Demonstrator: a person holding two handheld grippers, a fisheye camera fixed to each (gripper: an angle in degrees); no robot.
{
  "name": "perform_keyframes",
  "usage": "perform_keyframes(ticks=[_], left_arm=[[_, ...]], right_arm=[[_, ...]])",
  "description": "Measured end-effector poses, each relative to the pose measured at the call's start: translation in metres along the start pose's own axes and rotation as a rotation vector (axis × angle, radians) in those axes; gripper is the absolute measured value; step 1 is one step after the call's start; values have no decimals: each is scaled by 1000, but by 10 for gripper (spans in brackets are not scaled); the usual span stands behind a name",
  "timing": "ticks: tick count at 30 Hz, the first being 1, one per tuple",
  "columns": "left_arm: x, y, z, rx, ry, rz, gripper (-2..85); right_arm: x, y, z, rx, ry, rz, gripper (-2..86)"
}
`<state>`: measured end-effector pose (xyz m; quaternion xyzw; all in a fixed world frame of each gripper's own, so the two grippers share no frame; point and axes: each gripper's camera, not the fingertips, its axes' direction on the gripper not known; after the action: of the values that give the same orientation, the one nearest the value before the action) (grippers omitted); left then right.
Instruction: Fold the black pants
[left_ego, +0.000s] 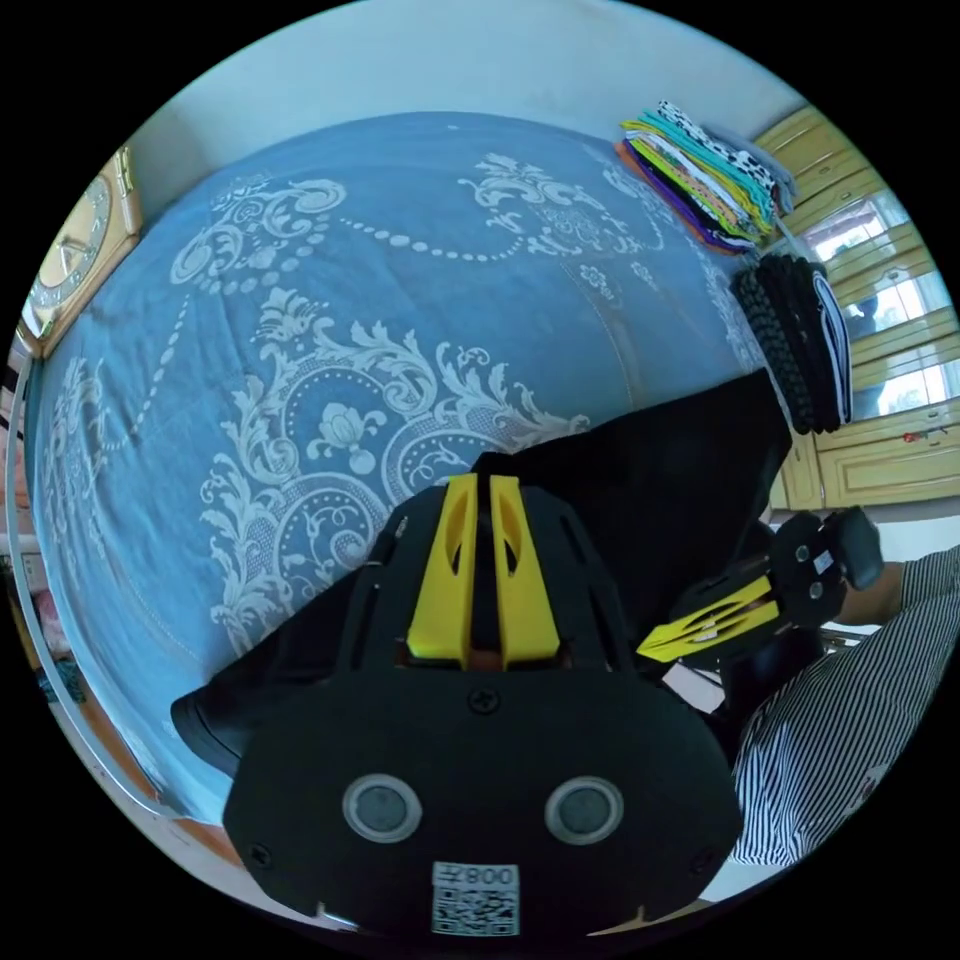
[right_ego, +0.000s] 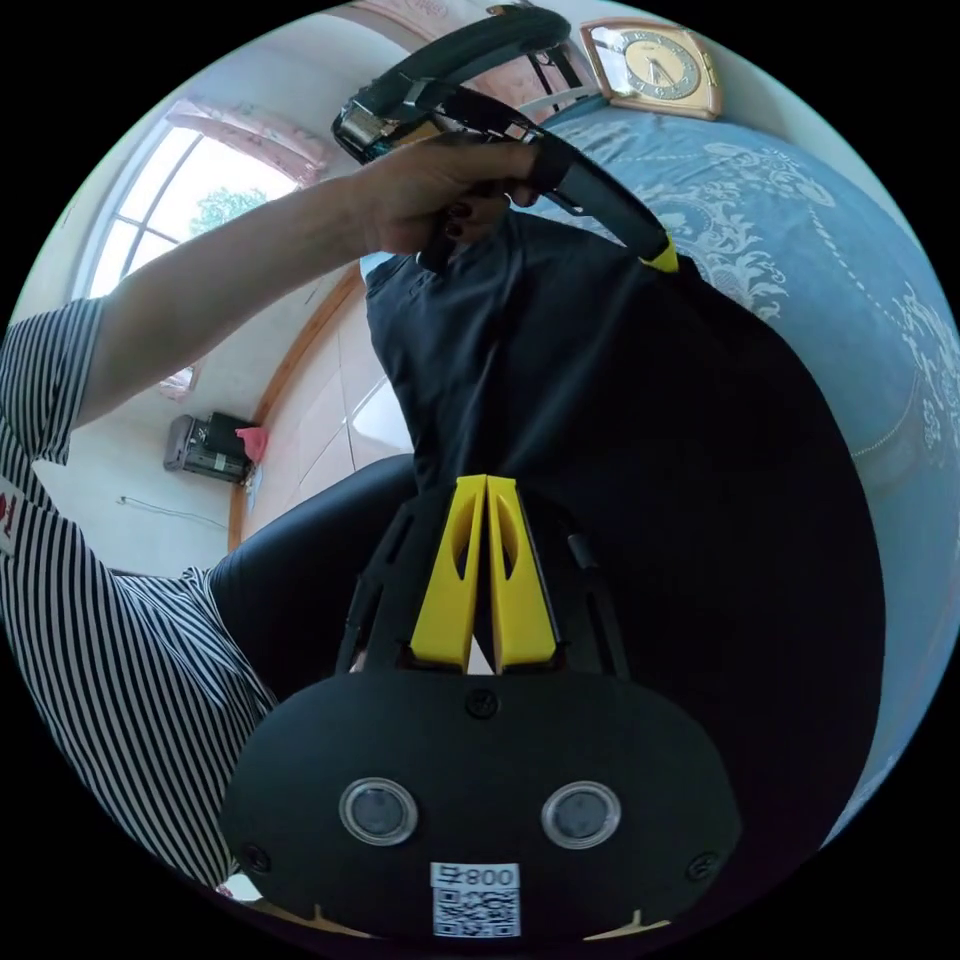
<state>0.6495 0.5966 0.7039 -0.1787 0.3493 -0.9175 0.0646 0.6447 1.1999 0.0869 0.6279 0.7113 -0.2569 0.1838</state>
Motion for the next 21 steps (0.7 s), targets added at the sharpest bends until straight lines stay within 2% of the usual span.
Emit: perform_keyframes(ticks=[4, 9, 16, 19, 21], left_arm=[[-27, -7, -20, 85, 52, -50, 25], [-57, -18, -6, 37, 81, -151, 18], [-93, -15, 3, 98, 214, -274, 9], [-108, -11, -5, 231, 278, -371, 4], [-111, -13, -9, 239, 298, -370, 3]], right_arm=[[-7, -9, -4, 22, -2, 9, 2], [-23, -18, -1, 27, 51, -26, 2], [-35, -21, 7, 49, 60, -22, 1], [-39, -20, 13, 51, 56, -18, 1], [-40, -18, 18, 58, 50, -7, 2]])
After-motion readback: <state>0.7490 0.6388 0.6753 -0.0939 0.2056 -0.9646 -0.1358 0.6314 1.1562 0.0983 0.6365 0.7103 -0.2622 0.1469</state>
